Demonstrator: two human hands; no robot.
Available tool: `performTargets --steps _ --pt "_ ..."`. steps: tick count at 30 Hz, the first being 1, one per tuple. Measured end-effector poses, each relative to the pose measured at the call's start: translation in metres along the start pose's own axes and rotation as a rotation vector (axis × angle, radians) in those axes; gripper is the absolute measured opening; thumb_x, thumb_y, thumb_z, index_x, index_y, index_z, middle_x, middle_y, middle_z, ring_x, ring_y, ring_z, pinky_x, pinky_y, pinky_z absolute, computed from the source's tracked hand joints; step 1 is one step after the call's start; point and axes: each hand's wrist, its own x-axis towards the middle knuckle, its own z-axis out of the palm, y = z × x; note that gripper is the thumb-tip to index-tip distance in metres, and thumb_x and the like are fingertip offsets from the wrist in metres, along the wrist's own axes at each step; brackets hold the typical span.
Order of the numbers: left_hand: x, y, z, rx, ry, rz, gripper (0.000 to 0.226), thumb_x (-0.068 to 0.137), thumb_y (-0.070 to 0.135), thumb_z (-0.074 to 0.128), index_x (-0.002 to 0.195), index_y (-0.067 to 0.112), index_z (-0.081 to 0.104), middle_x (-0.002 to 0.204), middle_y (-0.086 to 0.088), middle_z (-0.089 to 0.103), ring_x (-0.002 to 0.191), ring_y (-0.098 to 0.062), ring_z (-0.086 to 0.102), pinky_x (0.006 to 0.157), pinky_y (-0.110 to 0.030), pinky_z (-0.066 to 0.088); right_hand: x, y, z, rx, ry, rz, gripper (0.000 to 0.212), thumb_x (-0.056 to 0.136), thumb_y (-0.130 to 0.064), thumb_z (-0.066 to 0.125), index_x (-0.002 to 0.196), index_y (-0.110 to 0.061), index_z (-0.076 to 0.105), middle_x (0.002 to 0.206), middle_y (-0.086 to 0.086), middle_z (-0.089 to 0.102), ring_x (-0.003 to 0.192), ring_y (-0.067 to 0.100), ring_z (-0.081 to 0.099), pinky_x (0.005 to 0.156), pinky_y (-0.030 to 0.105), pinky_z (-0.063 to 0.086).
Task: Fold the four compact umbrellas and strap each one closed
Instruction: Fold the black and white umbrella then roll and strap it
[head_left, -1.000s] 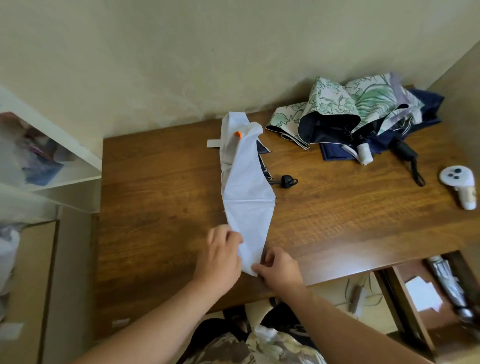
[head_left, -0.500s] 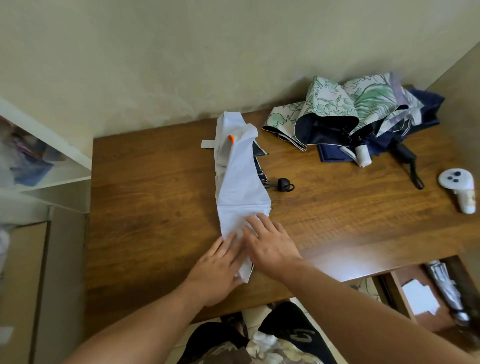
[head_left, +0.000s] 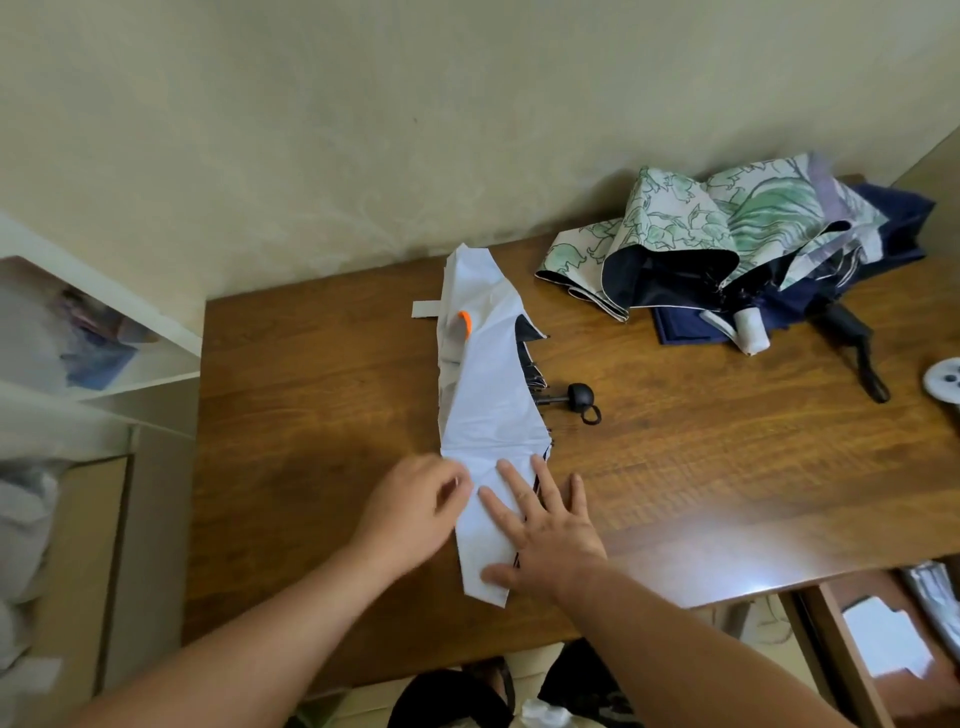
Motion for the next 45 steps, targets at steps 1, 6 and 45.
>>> performTargets --steps 1,6,45 --pt "0.021 0.007 -0.012 -0.109 0.124 -0.077 0.018 0.103 0.041 0.057 0.118 0.034 0.064 0.107 0.017 0.064 0.099 -0.005 0.060 0.086 -0.034 0.055 0.001 0.000 0.000 0.004 -0.004 0.001 0.095 0.086 -0.092 0.019 0.151 -0.049 -0.036 0.151 -0.006 -0.057 0.140 0.037 -0.051 0.111 0.075 -0.022" --pt "0.113 0.059 -0.069 -0.751 0.155 -0.296 0.064 0.099 0.041 0.070 0.152 0.047 0.035 0.125 0.007 0.065 0.112 -0.005 0.065 0.089 -0.027 0.054 0.003 0.001 -0.001 0.026 -0.034 0.004 0.097 0.086 -0.092 0.024 0.149 -0.051 -0.037 0.149 -0.007 -0.059 0.138 0.037 -0.053 0.109 0.075 -0.024" --pt "-0.006 0.059 -0.068 -0.866 0.195 -0.279 0.015 0.103 0.017 0.067 0.105 0.031 0.071 0.108 0.008 0.071 0.101 -0.012 0.066 0.079 -0.024 0.057 -0.069 0.000 -0.166 1.588 0.577 0.283 0.036 0.085 -0.010 0.085 0.109 -0.033 0.071 0.090 0.006 0.077 0.092 0.025 0.073 0.070 0.034 0.054"
